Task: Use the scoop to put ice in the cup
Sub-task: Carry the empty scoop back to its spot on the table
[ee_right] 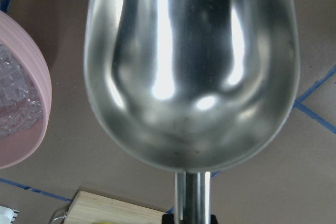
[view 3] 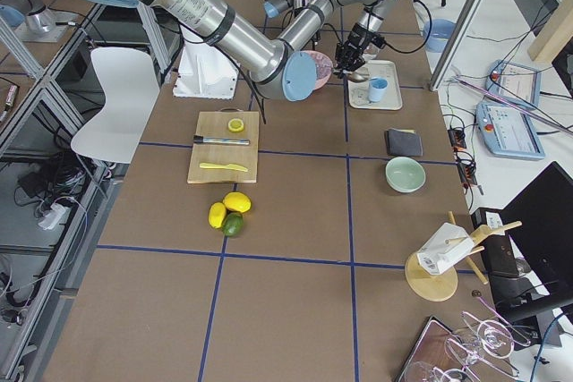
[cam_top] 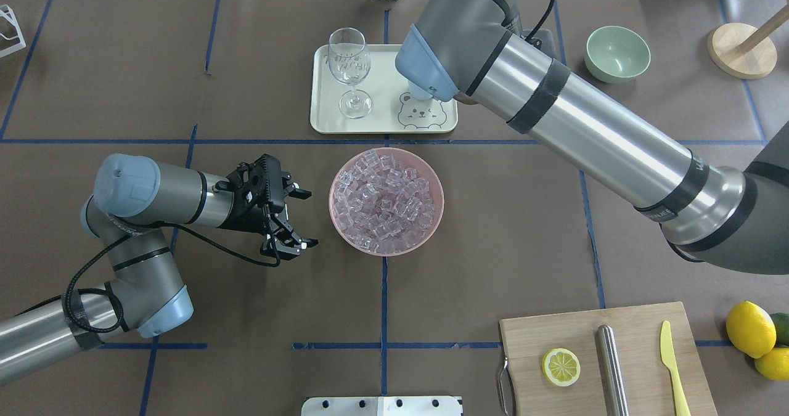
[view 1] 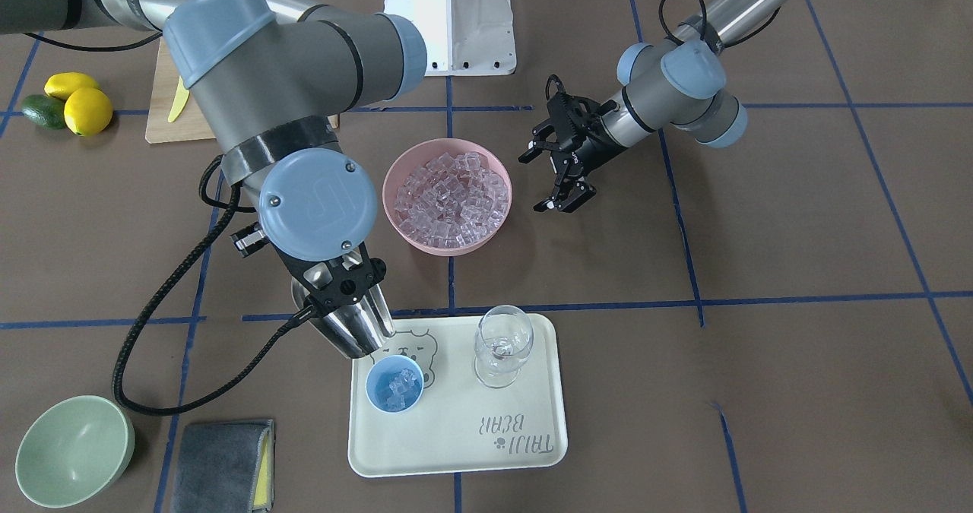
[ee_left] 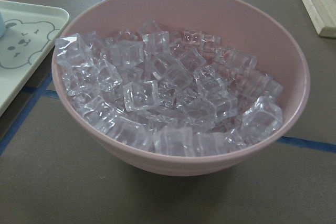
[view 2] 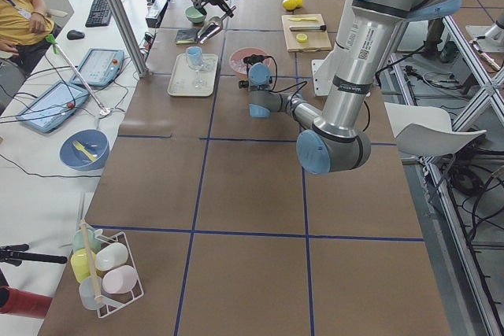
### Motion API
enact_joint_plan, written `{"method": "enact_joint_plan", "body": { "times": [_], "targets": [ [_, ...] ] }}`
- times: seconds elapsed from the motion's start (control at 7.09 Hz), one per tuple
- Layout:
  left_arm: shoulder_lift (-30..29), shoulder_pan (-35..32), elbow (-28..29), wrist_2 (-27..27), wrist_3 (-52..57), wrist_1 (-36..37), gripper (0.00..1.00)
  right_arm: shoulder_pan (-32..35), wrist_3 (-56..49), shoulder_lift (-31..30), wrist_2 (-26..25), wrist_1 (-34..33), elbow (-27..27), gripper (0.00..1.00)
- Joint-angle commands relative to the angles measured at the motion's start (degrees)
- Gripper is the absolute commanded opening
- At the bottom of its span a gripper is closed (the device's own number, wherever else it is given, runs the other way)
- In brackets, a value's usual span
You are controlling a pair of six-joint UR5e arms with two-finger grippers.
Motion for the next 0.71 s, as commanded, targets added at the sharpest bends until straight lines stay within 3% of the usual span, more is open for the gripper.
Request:
{"method": "enact_joint_plan", "body": {
  "times": [0.0, 0.14, 0.28, 0.56],
  "targets": [
    [0.65, -0.76, -0.20, -0.09, -1.98, 0.12, 1.00, 0.14, 10.52, -11.79, 0.54, 4.80, 15.57, 0.00],
    [0.75, -1.29, -0.20, -0.09, -4.44, 0.12, 1.00, 0.41, 19.65, -20.66, 2.63, 11.37, 24.20, 0.00],
    [0.83, -2.34, -0.11, 0.00, -4.55, 0.55, 1.00, 0.58, 29.31, -26.49, 2.74, 18.83, 28.20, 0.00],
    [0.75, -3.66, -0.11, 0.00, -4.55, 0.74, 1.00, 0.41, 37.56, -37.66, 2.12, 26.35, 36.02, 0.00]
  ]
}}
